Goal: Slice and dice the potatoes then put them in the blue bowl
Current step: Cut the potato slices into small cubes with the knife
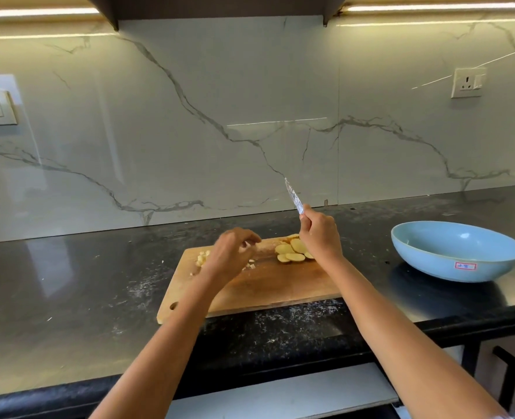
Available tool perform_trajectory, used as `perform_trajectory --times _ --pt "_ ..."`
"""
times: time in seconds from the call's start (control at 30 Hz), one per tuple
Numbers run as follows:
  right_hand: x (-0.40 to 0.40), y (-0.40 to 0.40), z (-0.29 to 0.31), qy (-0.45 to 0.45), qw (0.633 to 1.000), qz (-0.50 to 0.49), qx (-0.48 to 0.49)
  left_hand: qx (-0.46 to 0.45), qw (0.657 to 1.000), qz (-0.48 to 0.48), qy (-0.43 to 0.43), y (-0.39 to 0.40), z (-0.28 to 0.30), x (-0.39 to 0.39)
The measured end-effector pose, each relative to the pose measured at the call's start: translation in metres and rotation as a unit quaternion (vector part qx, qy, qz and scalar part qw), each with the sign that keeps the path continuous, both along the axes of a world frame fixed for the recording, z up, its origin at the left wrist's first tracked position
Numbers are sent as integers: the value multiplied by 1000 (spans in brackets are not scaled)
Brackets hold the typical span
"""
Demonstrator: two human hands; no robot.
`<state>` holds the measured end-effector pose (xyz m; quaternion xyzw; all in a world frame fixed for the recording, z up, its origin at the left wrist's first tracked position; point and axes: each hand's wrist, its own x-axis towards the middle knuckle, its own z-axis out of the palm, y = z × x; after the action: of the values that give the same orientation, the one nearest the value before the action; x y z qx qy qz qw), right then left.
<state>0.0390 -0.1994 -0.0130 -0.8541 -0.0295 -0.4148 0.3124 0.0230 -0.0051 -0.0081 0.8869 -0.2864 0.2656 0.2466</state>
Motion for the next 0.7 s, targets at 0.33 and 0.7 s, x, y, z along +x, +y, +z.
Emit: perform_trajectory --times 0.33,0.7 --pt "-3 1 2 3 1000 -7 6 87 987 86 99 -76 -16 14" --pt "-13 1 4 16 1000 -8 20 30 989 -44 137 -45 -6 -2"
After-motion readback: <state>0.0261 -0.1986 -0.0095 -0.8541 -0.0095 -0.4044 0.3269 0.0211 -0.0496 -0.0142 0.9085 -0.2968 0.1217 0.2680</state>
